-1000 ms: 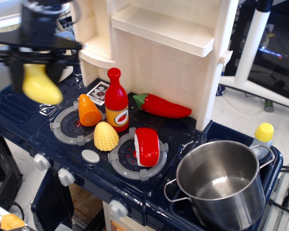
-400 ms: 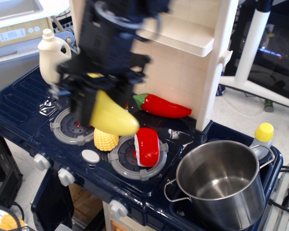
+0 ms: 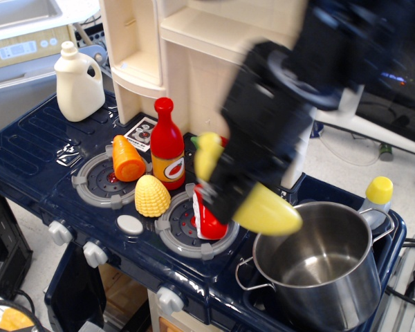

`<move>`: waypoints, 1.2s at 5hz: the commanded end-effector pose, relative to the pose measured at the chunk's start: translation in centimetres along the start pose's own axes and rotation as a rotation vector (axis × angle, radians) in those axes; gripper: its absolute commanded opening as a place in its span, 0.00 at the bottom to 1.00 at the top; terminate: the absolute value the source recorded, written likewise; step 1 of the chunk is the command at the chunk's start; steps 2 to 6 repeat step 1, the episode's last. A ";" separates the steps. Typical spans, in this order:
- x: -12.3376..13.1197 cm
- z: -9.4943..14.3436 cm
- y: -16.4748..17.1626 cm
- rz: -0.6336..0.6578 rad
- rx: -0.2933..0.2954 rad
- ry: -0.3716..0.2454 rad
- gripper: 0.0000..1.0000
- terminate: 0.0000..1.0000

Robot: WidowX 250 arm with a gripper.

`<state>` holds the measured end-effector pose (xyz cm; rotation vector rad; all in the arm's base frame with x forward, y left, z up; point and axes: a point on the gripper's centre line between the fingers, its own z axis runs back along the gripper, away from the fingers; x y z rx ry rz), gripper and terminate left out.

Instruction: Put banana in pot or pan

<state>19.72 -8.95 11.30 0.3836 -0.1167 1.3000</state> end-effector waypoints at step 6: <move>-2.8 0.8 -4.1 0.109 -0.080 -0.143 0.00 1.00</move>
